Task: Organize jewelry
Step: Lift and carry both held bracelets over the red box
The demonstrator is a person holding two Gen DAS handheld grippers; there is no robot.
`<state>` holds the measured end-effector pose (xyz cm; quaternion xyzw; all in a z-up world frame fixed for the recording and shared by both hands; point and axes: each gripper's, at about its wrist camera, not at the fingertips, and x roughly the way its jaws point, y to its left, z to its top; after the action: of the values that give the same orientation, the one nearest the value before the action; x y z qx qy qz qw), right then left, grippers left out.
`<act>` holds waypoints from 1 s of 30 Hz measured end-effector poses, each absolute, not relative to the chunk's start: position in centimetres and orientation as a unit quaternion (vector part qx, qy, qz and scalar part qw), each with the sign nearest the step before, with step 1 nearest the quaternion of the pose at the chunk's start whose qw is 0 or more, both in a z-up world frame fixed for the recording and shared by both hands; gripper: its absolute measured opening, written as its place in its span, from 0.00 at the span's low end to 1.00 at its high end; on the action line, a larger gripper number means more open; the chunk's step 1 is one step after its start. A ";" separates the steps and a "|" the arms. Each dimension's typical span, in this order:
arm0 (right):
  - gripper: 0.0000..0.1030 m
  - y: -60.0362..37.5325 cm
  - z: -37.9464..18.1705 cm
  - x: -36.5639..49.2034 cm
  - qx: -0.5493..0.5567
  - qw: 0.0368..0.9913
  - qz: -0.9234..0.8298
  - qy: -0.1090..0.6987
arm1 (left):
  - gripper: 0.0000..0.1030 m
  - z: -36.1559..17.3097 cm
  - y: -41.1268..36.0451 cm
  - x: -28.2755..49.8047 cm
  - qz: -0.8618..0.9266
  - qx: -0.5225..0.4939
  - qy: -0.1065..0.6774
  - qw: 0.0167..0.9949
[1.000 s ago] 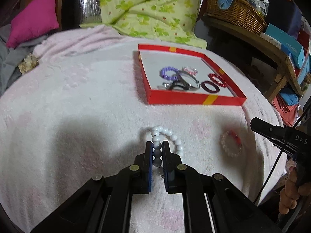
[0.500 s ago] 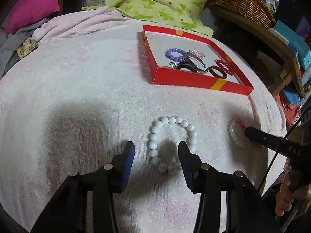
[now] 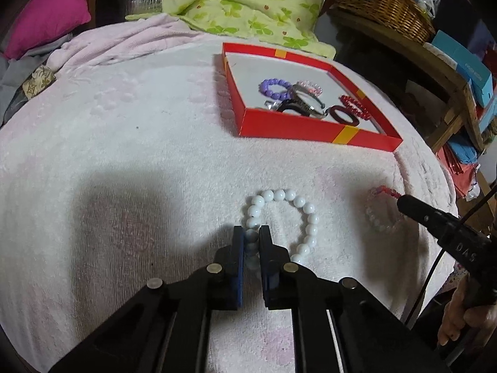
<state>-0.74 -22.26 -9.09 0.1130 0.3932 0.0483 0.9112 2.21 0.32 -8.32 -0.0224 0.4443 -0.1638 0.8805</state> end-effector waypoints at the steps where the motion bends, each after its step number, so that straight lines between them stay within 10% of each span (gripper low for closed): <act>1: 0.09 -22.4 -8.9 -1.0 0.115 0.913 0.049 0.388 | 0.09 -8.1 0.4 2.1 -0.165 -0.024 0.439 0.883; 19: 0.09 -24.1 -7.5 -1.2 0.178 0.910 0.070 0.367 | 0.09 -5.2 0.7 1.0 -0.194 -0.037 0.372 0.907; 30: 0.35 -22.5 -10.3 0.4 0.108 0.898 0.041 0.424 | 0.09 -5.2 0.7 0.7 -0.197 -0.038 0.376 0.904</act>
<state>0.40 -22.51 -10.31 0.1082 0.4238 0.0415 0.8983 0.67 0.75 -5.24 -0.0375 0.3764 -0.1972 0.9044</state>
